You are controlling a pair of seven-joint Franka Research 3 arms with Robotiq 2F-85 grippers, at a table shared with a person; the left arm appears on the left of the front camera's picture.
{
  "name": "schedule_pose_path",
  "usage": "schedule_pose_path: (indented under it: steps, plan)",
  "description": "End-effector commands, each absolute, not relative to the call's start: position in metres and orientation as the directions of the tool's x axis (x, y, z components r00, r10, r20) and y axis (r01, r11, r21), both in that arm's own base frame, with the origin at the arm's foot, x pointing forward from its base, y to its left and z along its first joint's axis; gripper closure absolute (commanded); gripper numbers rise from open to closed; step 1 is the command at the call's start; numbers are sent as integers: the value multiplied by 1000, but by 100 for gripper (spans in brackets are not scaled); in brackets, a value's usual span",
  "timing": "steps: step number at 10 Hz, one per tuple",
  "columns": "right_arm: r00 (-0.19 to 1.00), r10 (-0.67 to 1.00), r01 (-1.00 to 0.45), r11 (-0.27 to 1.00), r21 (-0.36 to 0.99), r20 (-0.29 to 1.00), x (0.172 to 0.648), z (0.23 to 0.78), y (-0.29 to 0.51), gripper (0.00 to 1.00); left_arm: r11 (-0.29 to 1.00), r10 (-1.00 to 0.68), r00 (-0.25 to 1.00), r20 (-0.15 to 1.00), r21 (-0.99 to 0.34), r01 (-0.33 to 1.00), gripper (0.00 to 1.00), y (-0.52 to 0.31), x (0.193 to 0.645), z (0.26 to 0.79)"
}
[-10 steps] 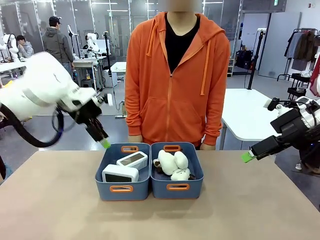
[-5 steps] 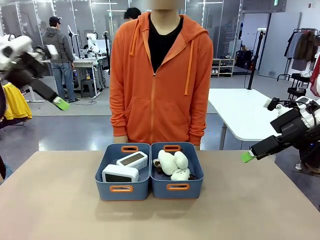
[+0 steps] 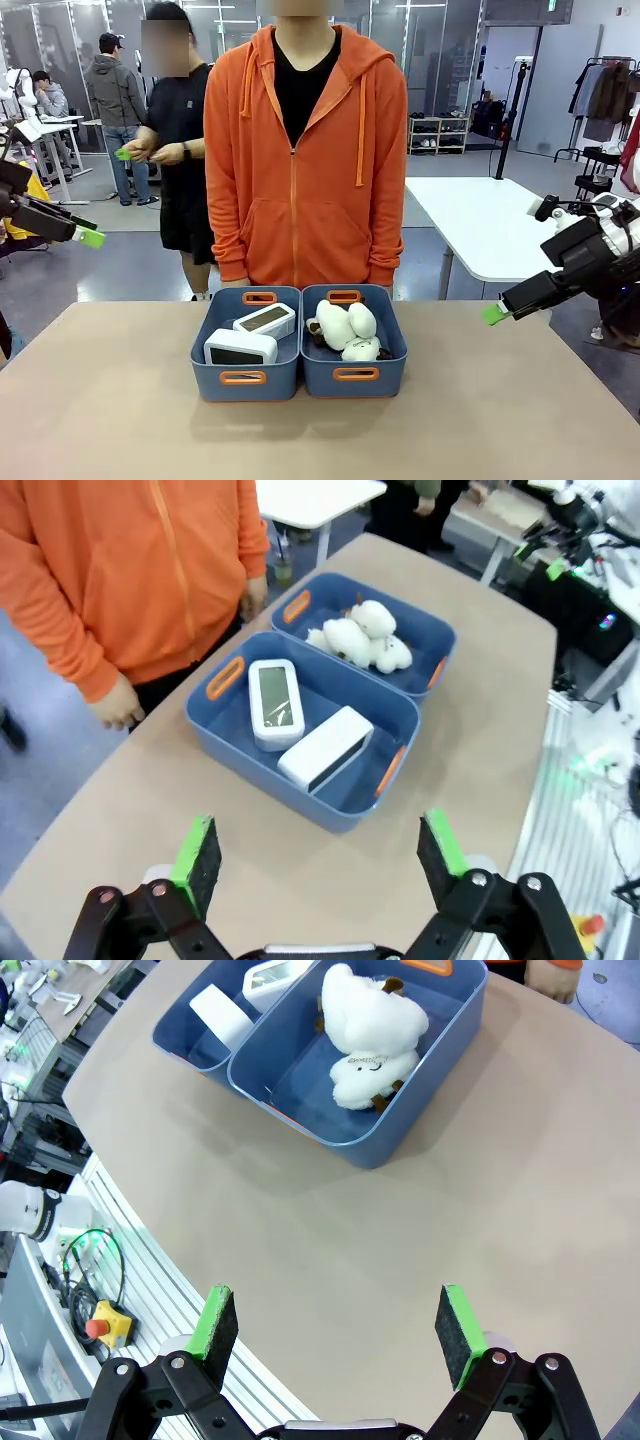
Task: Sort the digital clocks into the basket.
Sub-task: Pick up the Digital clock from the table and place it into the empty Plastic storage basket.
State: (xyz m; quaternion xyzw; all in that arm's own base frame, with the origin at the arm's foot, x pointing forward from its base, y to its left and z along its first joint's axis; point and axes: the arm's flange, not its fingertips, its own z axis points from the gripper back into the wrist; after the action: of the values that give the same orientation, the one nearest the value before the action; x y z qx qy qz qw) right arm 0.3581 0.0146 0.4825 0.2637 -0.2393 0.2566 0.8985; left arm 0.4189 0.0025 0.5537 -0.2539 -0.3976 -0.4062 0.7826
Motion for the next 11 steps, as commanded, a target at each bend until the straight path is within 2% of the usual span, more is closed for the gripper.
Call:
schedule_pose_path:
  steps: [1,11]
  plan:
    - [756,339,-583,736,343,559,357,481,15,0,535,-451,368,813,-84,841,0,4,419,560]
    - [756,339,-583,736,343,559,357,481,15,0,535,-451,368,813,-84,841,0,4,419,560]
